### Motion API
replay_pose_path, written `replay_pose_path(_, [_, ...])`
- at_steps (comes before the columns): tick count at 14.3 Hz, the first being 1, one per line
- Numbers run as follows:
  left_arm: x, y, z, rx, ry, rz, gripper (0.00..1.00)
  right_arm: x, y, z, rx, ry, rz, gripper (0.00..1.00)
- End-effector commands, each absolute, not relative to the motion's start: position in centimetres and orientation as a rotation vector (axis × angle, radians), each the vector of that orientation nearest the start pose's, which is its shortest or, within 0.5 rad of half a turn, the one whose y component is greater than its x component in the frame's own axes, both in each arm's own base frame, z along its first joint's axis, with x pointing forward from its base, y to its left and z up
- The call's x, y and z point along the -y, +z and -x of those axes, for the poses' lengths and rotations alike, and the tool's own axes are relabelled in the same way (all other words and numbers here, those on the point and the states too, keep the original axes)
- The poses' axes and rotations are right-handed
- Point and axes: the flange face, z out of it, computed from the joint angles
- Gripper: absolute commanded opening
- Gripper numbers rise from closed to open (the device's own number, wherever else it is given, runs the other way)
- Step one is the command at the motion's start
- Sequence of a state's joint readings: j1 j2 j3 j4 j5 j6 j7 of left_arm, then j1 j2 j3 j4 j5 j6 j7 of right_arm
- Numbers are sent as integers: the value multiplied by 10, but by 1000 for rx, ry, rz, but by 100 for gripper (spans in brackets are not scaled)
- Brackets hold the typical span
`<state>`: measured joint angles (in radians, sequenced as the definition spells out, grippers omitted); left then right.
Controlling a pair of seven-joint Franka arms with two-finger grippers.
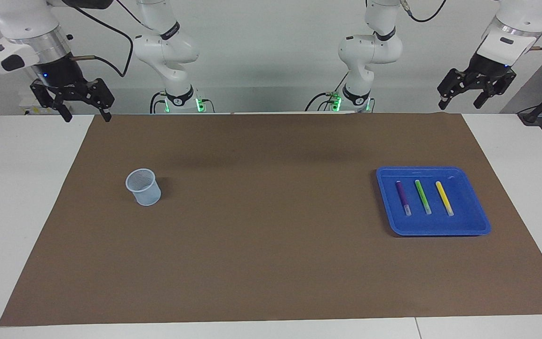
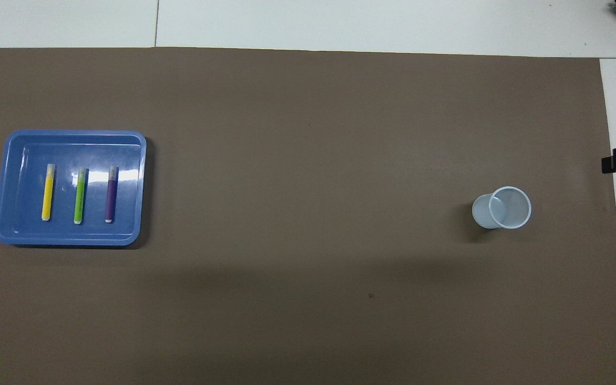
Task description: Right arm passes pens to left for tray arrangement
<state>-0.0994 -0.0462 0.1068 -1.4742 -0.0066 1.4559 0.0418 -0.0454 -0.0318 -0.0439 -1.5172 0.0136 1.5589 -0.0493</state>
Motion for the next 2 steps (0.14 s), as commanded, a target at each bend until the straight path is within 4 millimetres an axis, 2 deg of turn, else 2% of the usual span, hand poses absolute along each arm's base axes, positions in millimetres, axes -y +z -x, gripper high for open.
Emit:
replay_pose_path(1, [-5, 687, -518, -65, -39, 3164, 100, 45, 672, -538, -80, -136, 3127, 100])
replay_pose_path(2, [-5, 687, -518, -65, -39, 3164, 100, 45, 671, -538, -78, -133, 3127, 100])
